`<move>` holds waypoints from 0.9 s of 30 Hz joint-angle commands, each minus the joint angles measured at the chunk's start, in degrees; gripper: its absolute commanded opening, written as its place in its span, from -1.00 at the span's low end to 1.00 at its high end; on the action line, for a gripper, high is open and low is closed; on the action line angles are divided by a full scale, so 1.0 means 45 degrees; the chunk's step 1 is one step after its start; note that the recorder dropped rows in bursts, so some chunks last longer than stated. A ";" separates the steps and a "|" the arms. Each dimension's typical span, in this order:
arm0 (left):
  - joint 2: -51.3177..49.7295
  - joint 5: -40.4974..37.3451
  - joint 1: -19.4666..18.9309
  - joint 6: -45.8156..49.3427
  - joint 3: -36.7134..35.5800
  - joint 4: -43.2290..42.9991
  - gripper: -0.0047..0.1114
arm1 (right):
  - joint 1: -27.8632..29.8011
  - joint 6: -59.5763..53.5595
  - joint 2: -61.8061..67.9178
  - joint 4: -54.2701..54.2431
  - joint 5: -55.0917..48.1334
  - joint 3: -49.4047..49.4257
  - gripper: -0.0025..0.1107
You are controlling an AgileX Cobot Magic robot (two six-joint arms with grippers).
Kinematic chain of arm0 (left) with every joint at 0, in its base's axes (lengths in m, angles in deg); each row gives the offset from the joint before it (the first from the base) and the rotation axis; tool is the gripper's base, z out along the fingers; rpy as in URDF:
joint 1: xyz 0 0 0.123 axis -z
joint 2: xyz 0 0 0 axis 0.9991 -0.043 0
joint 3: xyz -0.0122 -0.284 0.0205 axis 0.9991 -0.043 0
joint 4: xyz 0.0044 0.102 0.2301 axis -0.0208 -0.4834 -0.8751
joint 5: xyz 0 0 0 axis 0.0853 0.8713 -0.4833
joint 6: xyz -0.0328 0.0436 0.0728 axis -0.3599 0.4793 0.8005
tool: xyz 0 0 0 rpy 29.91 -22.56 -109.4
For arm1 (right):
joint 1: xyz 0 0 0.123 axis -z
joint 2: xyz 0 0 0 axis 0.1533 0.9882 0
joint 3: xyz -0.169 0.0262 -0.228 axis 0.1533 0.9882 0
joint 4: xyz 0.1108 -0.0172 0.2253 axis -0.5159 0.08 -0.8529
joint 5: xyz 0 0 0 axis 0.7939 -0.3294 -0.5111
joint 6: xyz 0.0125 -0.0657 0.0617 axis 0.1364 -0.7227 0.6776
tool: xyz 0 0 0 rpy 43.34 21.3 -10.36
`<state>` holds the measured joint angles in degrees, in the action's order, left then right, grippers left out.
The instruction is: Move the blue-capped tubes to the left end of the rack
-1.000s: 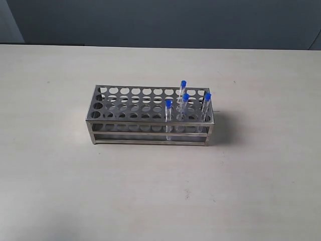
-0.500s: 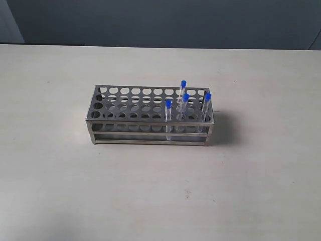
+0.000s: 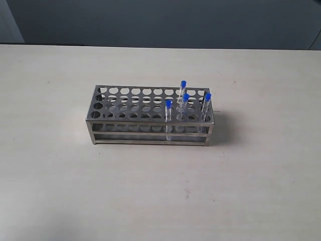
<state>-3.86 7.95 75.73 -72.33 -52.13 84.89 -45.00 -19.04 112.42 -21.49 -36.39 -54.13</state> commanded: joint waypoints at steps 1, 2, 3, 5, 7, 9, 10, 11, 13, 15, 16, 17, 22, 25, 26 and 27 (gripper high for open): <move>0.0047 0.0151 0.0092 -0.0047 -0.0064 -0.0024 -0.91 | 0.0023 0.0661 0.0009 -0.0048 -0.0541 -0.0086 -0.97; 0.0047 0.0151 0.0092 -0.0047 -0.0064 -0.0024 -0.91 | 0.0023 0.0925 0.0009 -0.0048 -0.0982 -0.0086 -0.97; 0.0047 0.0151 0.0092 -0.0047 -0.0064 -0.0024 -0.91 | 0.0023 0.1333 0.0009 -0.0048 -0.1716 -0.0086 -0.97; 0.0047 0.0151 0.0092 -0.0047 -0.0064 -0.0024 -0.91 | 0.0048 0.2067 0.0009 -0.0048 -0.3154 -0.0120 -0.97; 0.0047 0.0151 0.0092 -0.0047 -0.0064 -0.0024 -0.91 | 0.0048 0.2499 0.0009 -0.0048 -0.4278 -0.0271 -0.97; 0.0047 0.0151 0.0092 -0.0047 -0.0064 -0.0024 -0.91 | 0.0048 0.2671 0.0009 -0.0048 -0.4902 -0.0575 -0.97; 0.0047 0.0151 0.0092 -0.0047 -0.0064 -0.0024 -0.91 | 0.0048 0.2757 0.0009 -0.0048 -0.4931 -0.0760 -0.97; 0.0047 0.0151 0.0092 -0.0047 -0.0064 -0.0024 -0.91 | 0.0048 0.2757 0.0009 -0.0048 -0.4962 -0.0938 -0.97; 0.0047 0.0151 0.0092 -0.0047 -0.0064 -0.0024 -0.91 | 0.0048 0.2757 -0.0140 -0.0048 -0.4937 -0.1201 -0.97; 0.0047 0.0151 0.0092 -0.0047 -0.0064 -0.0024 -0.91 | 0.0048 0.2757 -0.0300 -0.0048 -0.4723 -0.1404 -0.97; 0.0047 0.0151 0.0092 -0.0047 -0.0064 -0.0024 -0.91 | 0.0048 0.2757 -0.0377 -0.0048 -0.4471 -0.1457 -0.97; 0.0047 0.0151 0.0092 -0.0047 -0.0064 -0.0024 -0.91 | 0.0048 0.2757 -0.0451 -0.0048 -0.4206 -0.1483 -0.97; 0.0047 0.0151 0.0092 -0.0047 -0.0064 -0.0024 -0.91 | 0.0048 0.2947 -0.0820 -0.0048 -0.1616 -0.1483 -0.97; 0.0047 0.0151 0.0092 -0.0047 -0.0064 -0.0024 -0.91 | 0.0048 0.2971 -0.1040 -0.0048 0.1863 -0.1483 -0.97; 0.0047 0.0151 0.0092 -0.0047 -0.0064 -0.0024 -0.91 | 0.0048 0.3131 -0.1040 -0.0048 0.2995 -0.1483 -0.97; 0.0047 0.0151 0.0092 -0.0047 -0.0064 -0.0024 -0.91 | 0.0048 0.3297 -0.1076 -0.0048 0.4408 -0.1483 -0.97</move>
<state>-3.86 7.95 75.73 -72.33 -52.13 84.89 -45.00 -5.59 108.27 -21.38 -32.01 -60.53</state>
